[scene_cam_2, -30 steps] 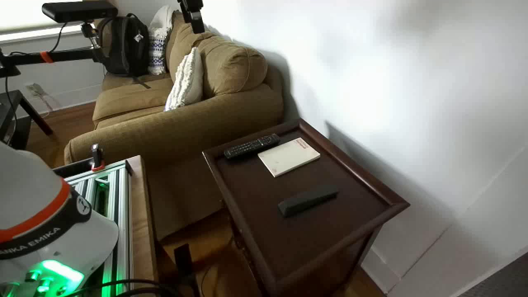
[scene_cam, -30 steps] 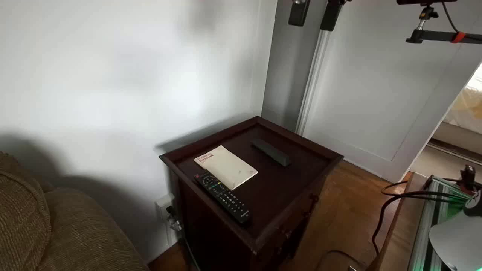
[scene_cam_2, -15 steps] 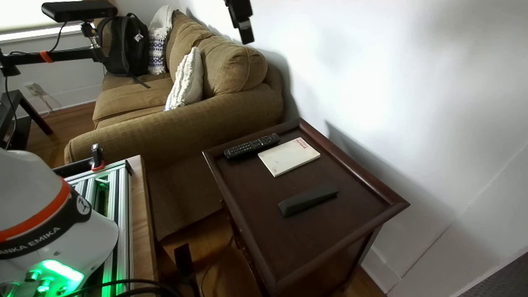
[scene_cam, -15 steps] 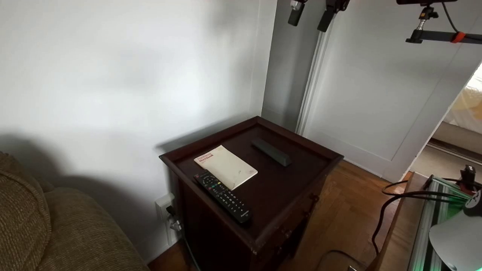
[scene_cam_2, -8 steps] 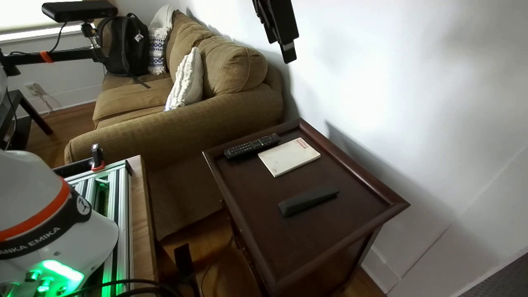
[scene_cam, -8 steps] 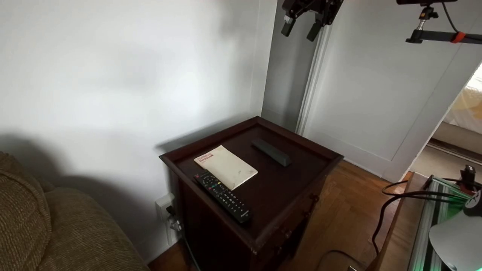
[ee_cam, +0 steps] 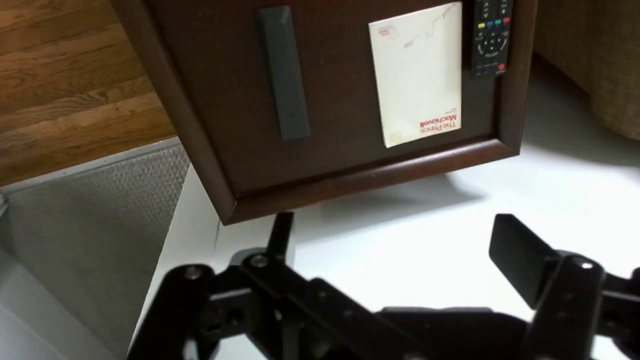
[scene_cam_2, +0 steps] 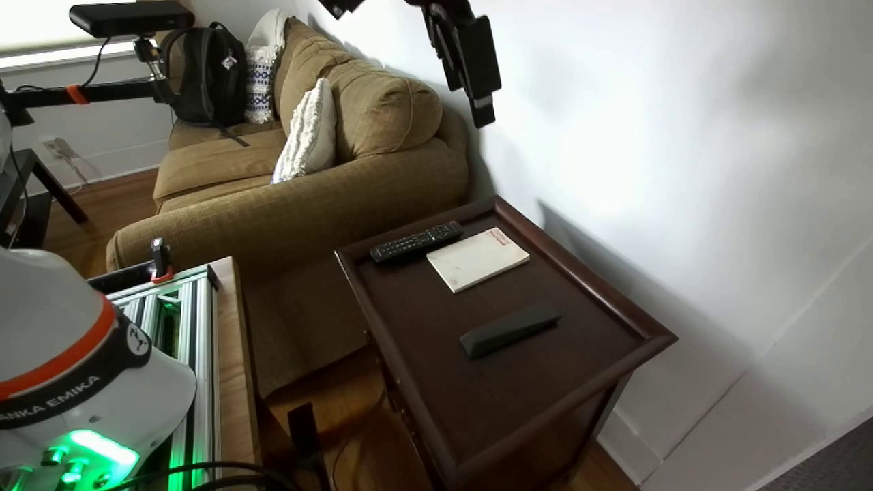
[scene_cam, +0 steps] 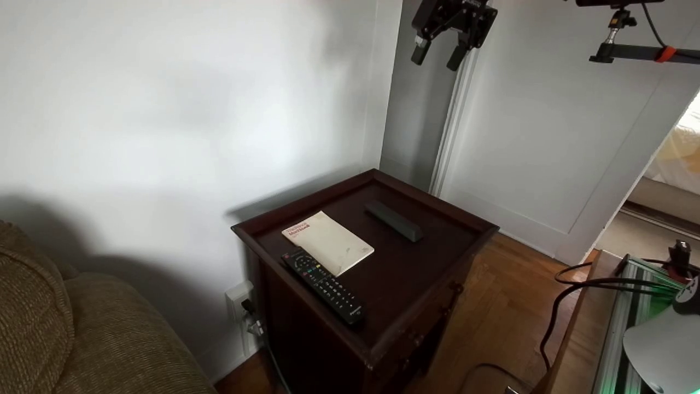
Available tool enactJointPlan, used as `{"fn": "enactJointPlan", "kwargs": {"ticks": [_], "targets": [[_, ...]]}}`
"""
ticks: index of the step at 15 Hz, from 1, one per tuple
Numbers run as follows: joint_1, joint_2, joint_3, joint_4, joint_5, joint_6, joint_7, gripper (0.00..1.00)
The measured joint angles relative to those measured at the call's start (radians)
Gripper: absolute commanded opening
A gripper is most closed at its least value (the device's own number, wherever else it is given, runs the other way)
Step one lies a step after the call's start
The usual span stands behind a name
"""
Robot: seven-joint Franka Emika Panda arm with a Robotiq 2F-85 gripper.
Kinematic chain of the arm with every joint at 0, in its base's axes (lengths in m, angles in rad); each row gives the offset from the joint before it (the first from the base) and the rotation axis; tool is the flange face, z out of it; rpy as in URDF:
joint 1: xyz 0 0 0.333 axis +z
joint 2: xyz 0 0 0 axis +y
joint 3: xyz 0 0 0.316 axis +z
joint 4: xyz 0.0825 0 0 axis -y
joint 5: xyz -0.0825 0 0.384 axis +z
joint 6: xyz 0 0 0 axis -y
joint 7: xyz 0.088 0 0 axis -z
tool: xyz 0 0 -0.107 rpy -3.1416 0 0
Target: Flip the gray remote control over
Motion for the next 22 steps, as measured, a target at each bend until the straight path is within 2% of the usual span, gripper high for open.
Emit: {"fn": "enactJointPlan", "kwargs": {"ticks": [4, 8, 16, 22], "targets": [[0.006, 0.178, -0.068, 0.057, 0.025, -0.008, -0.152, 1.00], [0.005, 0.377, -0.085, 0.156, 0.040, -0.032, -0.226, 1.00], [-0.005, 0.725, -0.066, 0.389, 0.049, -0.039, -0.227, 1.00], [-0.036, 0.870, -0.043, 0.502, 0.066, -0.045, -0.232, 1.00]]}}
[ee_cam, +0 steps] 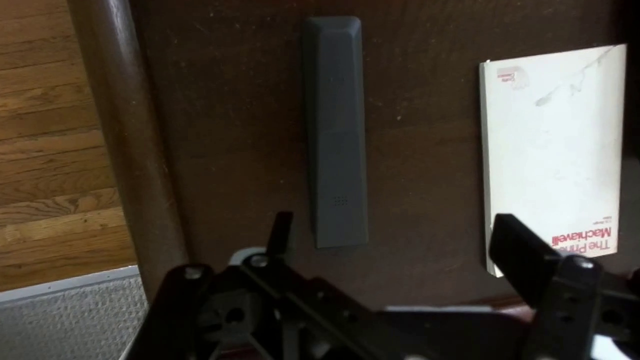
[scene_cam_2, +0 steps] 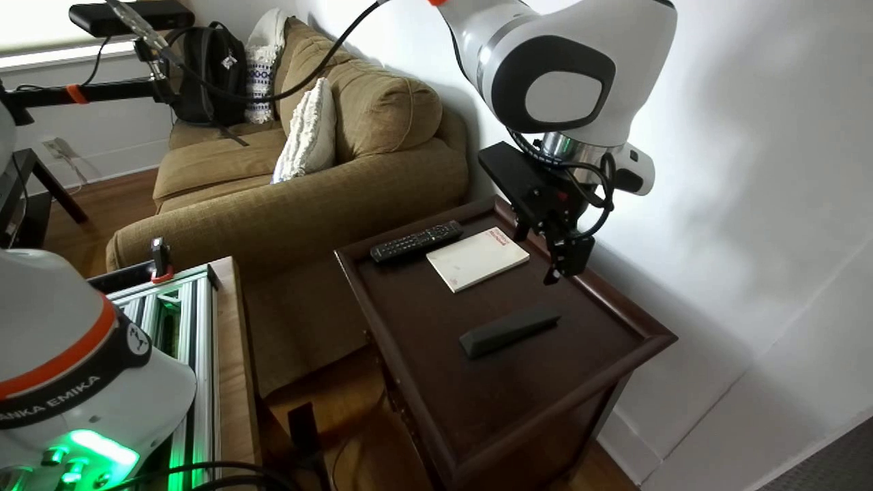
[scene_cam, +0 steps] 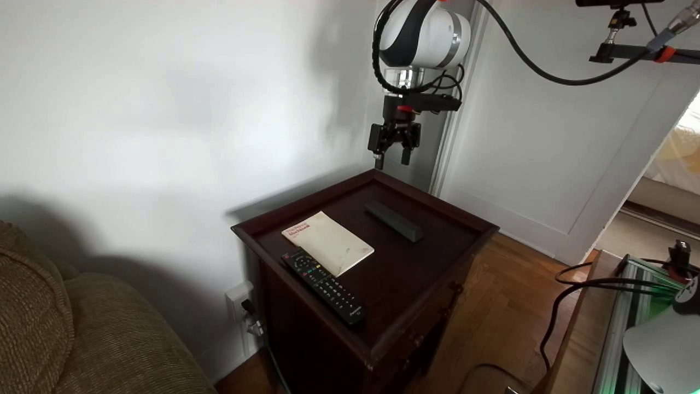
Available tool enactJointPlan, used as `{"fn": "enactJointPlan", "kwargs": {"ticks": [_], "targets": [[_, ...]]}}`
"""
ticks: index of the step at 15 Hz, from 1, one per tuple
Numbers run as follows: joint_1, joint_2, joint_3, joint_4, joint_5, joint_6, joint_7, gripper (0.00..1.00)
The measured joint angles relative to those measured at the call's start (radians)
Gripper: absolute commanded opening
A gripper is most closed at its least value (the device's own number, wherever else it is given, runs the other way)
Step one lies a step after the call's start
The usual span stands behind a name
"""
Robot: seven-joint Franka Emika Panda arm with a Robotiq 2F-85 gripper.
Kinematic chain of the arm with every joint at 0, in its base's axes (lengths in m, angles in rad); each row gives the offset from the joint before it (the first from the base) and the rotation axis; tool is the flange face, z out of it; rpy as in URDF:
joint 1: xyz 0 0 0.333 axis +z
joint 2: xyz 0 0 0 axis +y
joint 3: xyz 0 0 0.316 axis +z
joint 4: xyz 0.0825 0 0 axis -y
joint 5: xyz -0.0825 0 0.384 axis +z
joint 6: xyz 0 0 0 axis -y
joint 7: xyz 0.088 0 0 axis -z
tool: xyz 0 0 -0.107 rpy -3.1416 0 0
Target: Flip the gray remote control over
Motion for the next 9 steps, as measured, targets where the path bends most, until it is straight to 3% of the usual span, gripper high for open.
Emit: {"fn": "enactJointPlan", "kwargs": {"ticks": [6, 9], "targets": [[-0.003, 0.005, 0.004, 0.012, 0.000, -0.003, 0.001, 1.00], [-0.029, 0.045, 0.003, 0.068, 0.000, -0.076, 0.002, 1.00]]}}
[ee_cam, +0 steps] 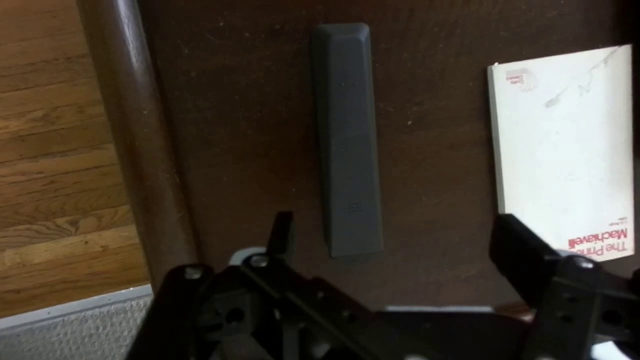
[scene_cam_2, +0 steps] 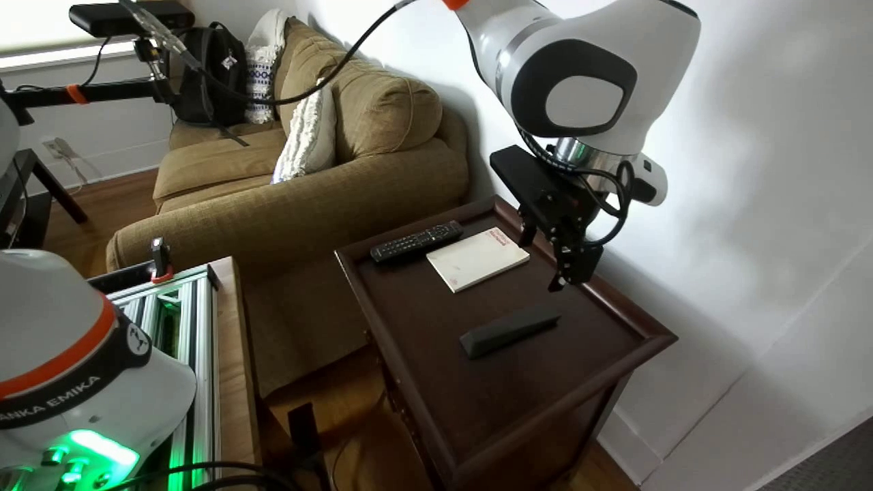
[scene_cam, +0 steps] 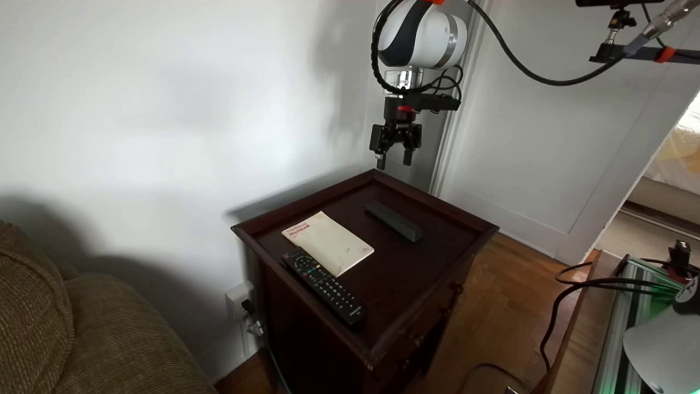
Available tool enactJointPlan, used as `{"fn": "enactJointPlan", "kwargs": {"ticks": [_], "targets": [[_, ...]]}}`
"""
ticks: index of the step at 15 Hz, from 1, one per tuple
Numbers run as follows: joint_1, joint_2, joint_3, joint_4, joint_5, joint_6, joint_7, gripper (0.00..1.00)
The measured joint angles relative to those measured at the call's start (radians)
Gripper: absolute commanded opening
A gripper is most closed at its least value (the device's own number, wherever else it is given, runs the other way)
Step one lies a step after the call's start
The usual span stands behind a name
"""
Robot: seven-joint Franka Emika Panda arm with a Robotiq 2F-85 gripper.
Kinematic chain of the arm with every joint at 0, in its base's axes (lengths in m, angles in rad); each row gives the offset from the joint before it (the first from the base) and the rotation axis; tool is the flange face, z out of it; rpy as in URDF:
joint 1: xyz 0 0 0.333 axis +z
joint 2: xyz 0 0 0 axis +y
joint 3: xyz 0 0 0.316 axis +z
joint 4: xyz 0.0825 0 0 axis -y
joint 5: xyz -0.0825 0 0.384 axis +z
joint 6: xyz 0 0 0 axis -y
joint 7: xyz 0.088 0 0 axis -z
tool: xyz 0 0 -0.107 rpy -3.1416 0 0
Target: Flip the gray remote control over
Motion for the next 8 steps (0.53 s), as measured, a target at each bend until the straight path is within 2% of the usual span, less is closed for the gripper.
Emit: {"fn": "enactJointPlan", "kwargs": {"ticks": [4, 8], "targets": [[-0.030, 0.133, -0.004, 0.161, -0.027, -0.150, 0.002, 1.00], [-0.020, 0.273, -0.002, 0.316, -0.068, -0.257, 0.029, 1.00]]}}
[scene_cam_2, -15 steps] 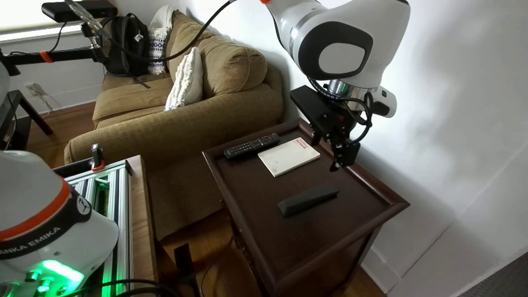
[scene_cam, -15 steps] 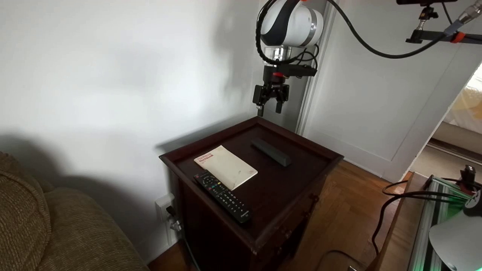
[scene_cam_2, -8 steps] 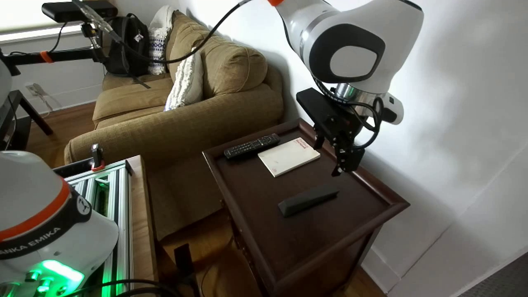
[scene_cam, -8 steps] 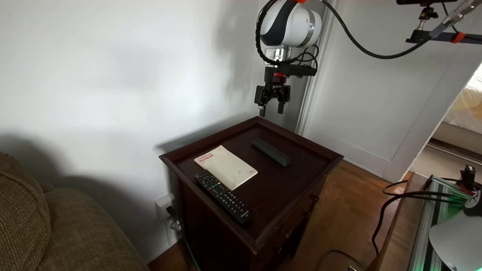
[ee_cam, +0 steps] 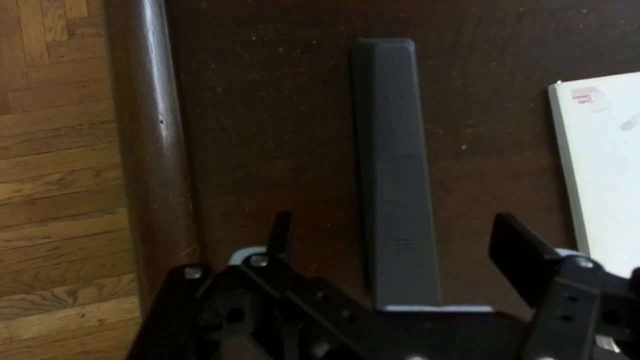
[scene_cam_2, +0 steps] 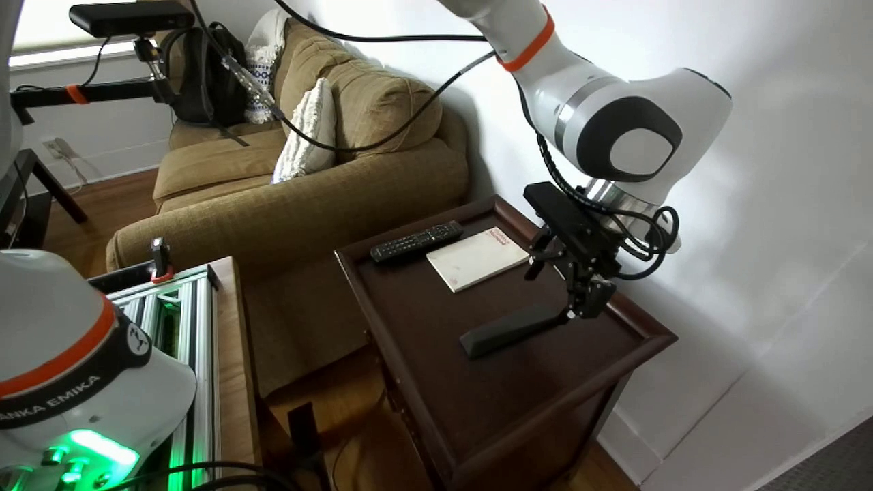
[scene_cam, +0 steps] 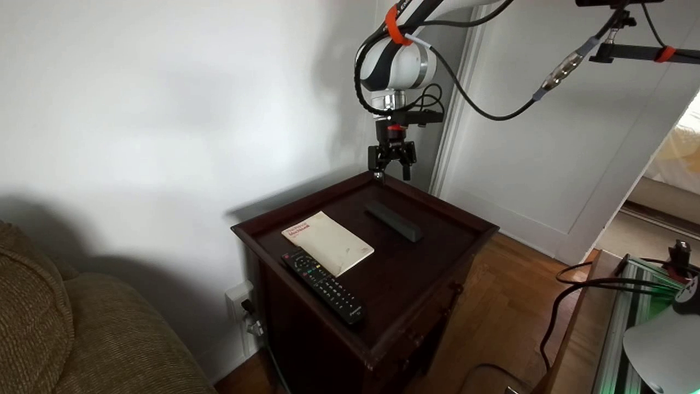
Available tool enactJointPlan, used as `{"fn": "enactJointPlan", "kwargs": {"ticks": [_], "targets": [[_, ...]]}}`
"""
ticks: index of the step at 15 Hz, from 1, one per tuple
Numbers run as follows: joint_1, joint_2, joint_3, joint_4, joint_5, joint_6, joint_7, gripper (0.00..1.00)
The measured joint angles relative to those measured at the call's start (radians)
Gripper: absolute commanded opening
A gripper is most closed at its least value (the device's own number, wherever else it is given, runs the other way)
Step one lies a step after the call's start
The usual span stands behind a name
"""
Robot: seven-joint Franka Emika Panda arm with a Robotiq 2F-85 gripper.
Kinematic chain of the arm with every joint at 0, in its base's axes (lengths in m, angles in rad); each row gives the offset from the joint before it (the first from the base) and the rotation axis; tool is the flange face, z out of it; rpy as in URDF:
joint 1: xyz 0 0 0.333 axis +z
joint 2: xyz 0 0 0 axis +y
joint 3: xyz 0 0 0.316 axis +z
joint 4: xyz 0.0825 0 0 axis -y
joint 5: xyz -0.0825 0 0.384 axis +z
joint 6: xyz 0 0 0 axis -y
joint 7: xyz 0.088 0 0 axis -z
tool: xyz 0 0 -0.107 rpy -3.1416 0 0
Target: Flip the gray remote control over
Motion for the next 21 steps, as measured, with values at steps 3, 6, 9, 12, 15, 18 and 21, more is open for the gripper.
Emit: {"fn": "enactJointPlan", "kwargs": {"ticks": [3, 6, 9, 12, 15, 18, 21], "targets": [[0.012, 0.095, 0.000, 0.098, -0.025, -0.038, 0.026, 1.00], [0.018, 0.169, 0.000, 0.183, -0.029, -0.060, 0.039, 1.00], [0.023, 0.223, 0.001, 0.258, -0.029, -0.086, 0.044, 1.00], [0.028, 0.268, 0.002, 0.325, -0.030, -0.124, 0.044, 0.96], [0.030, 0.310, 0.005, 0.386, -0.030, -0.160, 0.044, 0.94], [0.031, 0.348, 0.010, 0.444, -0.030, -0.202, 0.043, 0.83], [0.031, 0.380, 0.016, 0.496, -0.030, -0.251, 0.041, 0.57]]}}
